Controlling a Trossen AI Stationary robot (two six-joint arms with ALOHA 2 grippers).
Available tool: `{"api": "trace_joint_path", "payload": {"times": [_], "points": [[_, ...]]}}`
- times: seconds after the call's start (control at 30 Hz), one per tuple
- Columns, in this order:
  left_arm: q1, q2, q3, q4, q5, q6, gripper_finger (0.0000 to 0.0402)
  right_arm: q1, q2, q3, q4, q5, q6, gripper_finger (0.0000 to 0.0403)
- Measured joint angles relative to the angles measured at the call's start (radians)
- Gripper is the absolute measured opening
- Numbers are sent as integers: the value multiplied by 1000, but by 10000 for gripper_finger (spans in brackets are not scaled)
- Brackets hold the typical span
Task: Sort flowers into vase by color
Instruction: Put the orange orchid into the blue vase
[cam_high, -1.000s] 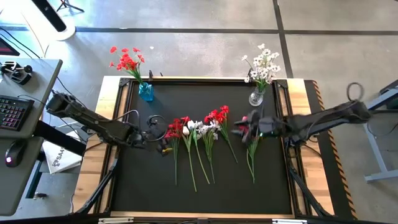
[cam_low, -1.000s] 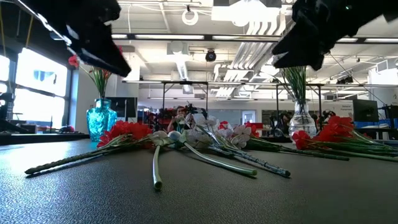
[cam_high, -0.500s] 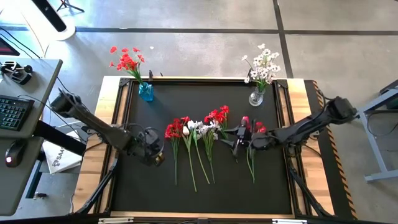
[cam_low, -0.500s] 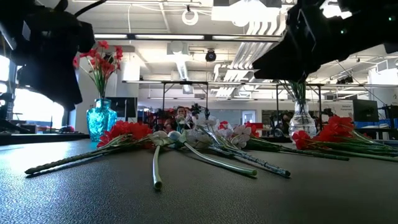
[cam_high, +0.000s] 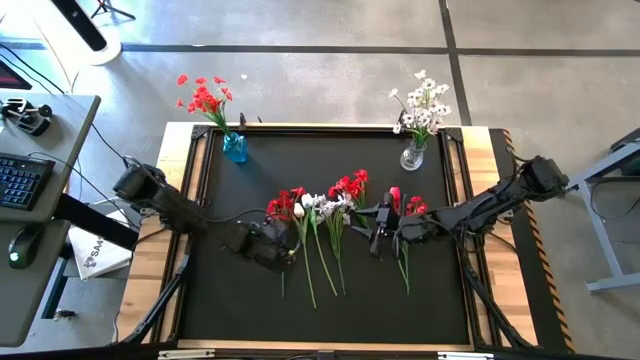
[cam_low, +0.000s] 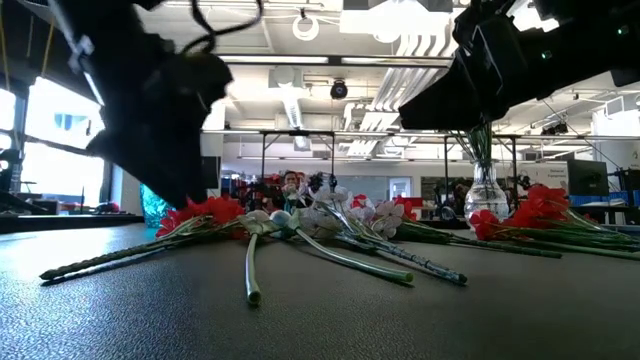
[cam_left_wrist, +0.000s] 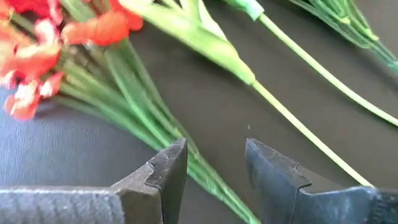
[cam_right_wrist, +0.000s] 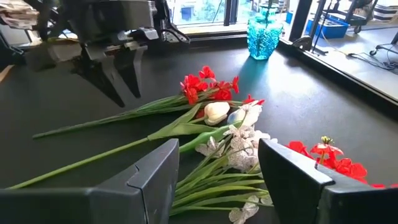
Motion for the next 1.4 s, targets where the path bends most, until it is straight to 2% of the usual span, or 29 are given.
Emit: {"api": "trace_joint_path", "payload": {"times": [0.2,0.33,0.5,0.67,0.77,0.9,1.0,1.1,1.23,1.4], "points": [[69,68,19,-51,66,67,149,0,0,0,-5,0,0,216],[86,70,19,-212,94,63,149,0,0,0,-11,0,7,216],[73,-11,19,-454,90,8,149,0,0,0,-10,0,7,216],[31,-128,8,-534,80,-45,151,0,0,0,-8,0,9,216],[13,-187,-29,-530,101,-80,165,0,0,0,-8,0,10,216],[3,-234,-111,-481,111,-141,204,0,0,0,-8,0,10,216],[17,-243,-180,-394,113,-158,235,0,0,0,-9,0,8,216],[43,-242,-238,-279,110,-132,250,0,0,0,-8,0,8,216],[90,-242,-276,-169,116,-77,244,0,0,0,-8,0,8,216],[158,-242,-288,-163,129,-3,198,0,0,0,-8,0,8,216]]}}
